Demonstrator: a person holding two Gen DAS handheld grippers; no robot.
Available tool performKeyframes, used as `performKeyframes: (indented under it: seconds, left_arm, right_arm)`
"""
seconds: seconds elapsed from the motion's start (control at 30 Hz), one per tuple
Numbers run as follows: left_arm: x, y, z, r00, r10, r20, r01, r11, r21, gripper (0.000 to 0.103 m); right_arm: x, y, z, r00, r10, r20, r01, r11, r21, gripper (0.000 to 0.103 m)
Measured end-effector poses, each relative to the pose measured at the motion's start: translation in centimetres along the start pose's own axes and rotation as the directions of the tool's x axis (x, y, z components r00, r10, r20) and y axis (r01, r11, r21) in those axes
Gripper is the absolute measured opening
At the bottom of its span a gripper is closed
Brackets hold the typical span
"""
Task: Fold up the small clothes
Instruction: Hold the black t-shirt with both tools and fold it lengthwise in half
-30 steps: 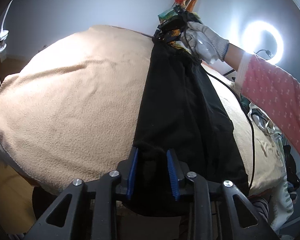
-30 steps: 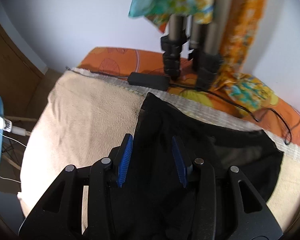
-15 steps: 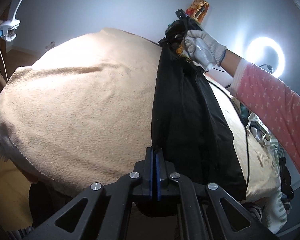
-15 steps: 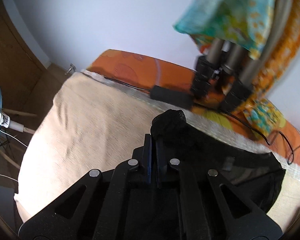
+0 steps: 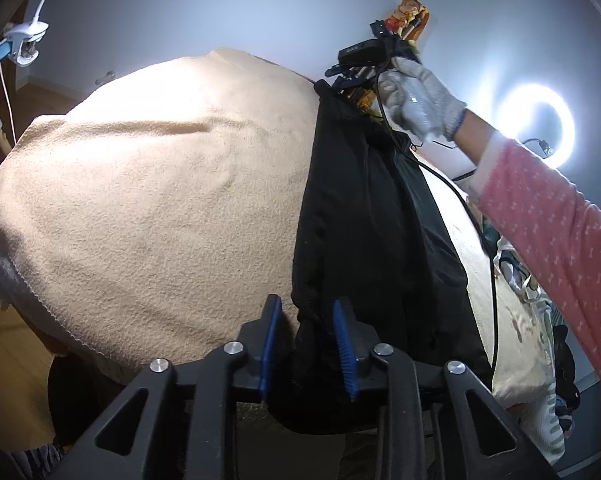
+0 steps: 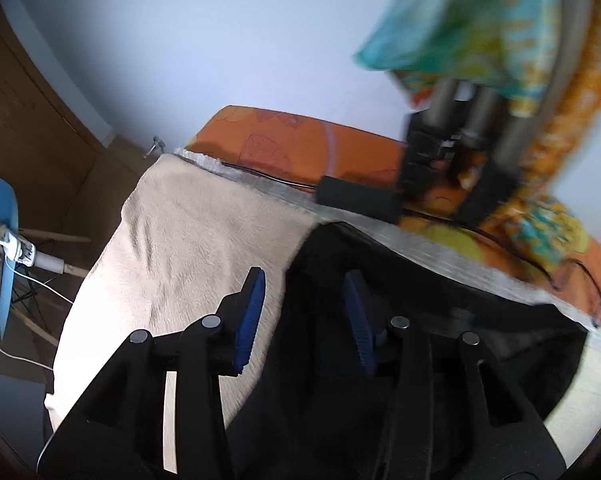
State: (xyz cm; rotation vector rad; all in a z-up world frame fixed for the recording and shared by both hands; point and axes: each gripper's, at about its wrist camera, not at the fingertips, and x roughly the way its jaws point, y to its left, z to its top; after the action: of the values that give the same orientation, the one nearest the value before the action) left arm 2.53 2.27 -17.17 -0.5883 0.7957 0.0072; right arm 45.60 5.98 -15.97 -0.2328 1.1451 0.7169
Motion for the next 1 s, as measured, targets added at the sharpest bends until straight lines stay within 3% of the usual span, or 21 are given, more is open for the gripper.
performKeyframes:
  seconds: [0.2, 0.27, 0.3, 0.37, 0.53, 0.57, 0.6, 0.63, 0.73, 0.87, 1.0]
  left_arm:
    - [0.2, -0.1, 0.0, 1.000, 0.010, -0.002, -0.010, 1.000, 0.018, 0.019]
    - [0.4, -0.1, 0.0, 1.000, 0.011, -0.011, -0.011, 1.000, 0.021, 0.009]
    - [0.5, 0.0, 0.0, 1.000, 0.003, -0.021, -0.002, 1.000, 0.010, 0.000]
    - [0.3, 0.3, 0.0, 1.000, -0.009, -0.021, 0.008, 1.000, -0.009, 0.000]
    - [-0.5, 0.1, 0.0, 1.000, -0.001, -0.010, 0.001, 1.000, -0.003, 0.001]
    - [-0.6, 0.1, 0.1, 1.000, 0.004, -0.010, -0.004, 1.000, 0.001, 0.005]
    - [-0.7, 0.0, 0.3, 1.000, 0.013, -0.017, -0.013, 1.000, 0.007, 0.021]
    - [-0.9, 0.1, 0.5, 0.999, 0.025, -0.020, -0.025, 1.000, 0.009, 0.031]
    - [-1.7, 0.6, 1.7, 0.999, 0.032, -0.007, -0.032, 0.999, 0.011, 0.038]
    - [-2.3, 0.6, 2.3, 1.000, -0.013, -0.015, 0.013, 1.000, 0.004, 0.044]
    - [-1.7, 0.2, 2.2, 0.995, -0.061, -0.081, 0.062, 0.998, 0.012, 0.045]
  right_arm:
    - [1.6, 1.5, -2.2, 0.994, -0.010, -0.113, 0.003, 0.998, -0.067, 0.042]
    - [2.5, 2.3, -2.9, 0.992, -0.037, -0.123, 0.024, 0.994, -0.103, 0.006]
    - [3.0, 2.8, -3.2, 0.991, -0.064, -0.121, 0.049, 0.990, -0.129, 0.007]
    - [2.9, 3.4, -3.1, 0.993, -0.059, -0.098, 0.045, 0.989, -0.142, 0.004]
    - [2.3, 2.2, -1.7, 0.999, 0.030, -0.044, -0.032, 0.999, -0.037, 0.003]
    - [2.4, 1.9, -1.7, 0.998, 0.042, -0.051, -0.043, 0.999, -0.028, 0.004]
    - [2.2, 1.5, -1.9, 0.997, 0.059, -0.057, -0.061, 0.998, -0.018, 0.004]
    - [1.5, 0.9, -2.2, 0.997, 0.064, -0.053, -0.064, 0.998, -0.004, 0.007]
    - [-1.4, -0.3, -3.7, 0.996, 0.088, -0.029, -0.087, 0.996, 0.036, 0.018]
    - [-8.6, -1.6, -7.8, 0.991, 0.128, 0.035, -0.129, 0.990, 0.055, 0.022]
    - [-15.6, -2.5, -16.5, 0.989, 0.129, 0.069, -0.134, 0.988, 0.077, 0.036]
